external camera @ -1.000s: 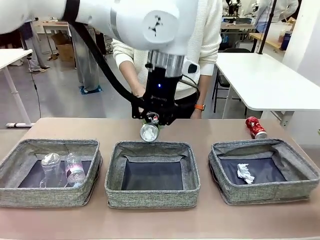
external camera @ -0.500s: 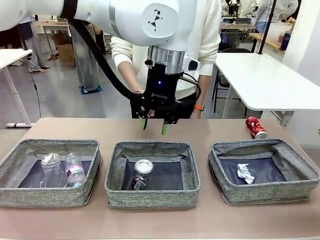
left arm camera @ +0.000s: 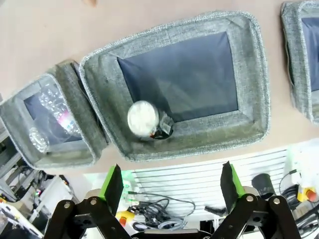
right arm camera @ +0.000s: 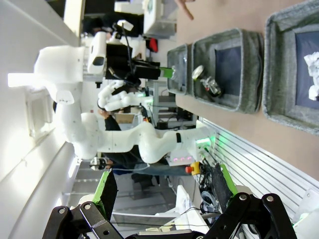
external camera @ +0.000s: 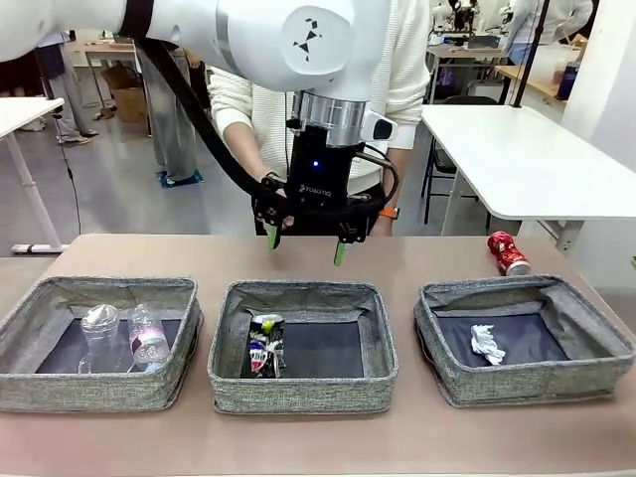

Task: Sort the waste into the appropriate baskets.
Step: Place the picked waste into the Fabric basket indicated by the person.

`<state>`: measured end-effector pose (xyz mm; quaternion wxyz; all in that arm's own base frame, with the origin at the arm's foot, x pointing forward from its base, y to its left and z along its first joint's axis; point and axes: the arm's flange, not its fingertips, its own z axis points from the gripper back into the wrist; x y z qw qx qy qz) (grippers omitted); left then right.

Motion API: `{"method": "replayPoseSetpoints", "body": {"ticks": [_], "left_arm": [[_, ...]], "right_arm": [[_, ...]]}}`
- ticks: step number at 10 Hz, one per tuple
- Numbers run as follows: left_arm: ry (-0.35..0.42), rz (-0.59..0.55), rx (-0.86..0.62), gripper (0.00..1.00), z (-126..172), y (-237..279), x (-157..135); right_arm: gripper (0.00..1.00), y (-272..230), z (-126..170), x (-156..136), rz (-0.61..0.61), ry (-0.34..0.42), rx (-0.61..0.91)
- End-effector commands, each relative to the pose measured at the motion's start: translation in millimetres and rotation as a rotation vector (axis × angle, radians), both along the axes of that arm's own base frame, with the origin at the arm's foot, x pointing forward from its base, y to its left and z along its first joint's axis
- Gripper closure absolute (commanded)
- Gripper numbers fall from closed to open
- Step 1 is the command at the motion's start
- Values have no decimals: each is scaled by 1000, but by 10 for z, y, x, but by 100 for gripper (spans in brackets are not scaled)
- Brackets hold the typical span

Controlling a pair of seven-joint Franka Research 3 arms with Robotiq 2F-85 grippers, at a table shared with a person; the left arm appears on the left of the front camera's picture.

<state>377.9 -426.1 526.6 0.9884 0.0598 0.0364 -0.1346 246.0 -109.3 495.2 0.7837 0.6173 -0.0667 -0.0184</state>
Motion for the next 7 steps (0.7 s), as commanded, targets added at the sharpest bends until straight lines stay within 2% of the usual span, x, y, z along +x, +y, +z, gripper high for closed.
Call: {"method": "replayPoseSetpoints", "body": {"ticks": [1, 3, 4, 5, 7], "left_arm": [[57, -41, -106, 0, 88, 178, 31], [106, -95, -338, 0, 435, 709, 162], [119, -49, -442, 0, 722, 1271, 237], [112, 18, -515, 0, 887, 1843, 268], [128, 200, -725, 0, 880, 2970, 211]], "right_arm": [[0, -17, 28, 10, 5, -19, 16], [0, -17, 28, 10, 5, -19, 16], [0, -17, 28, 10, 5, -19, 16], [0, -17, 28, 10, 5, -19, 16], [0, -17, 28, 10, 5, -19, 16]]}}
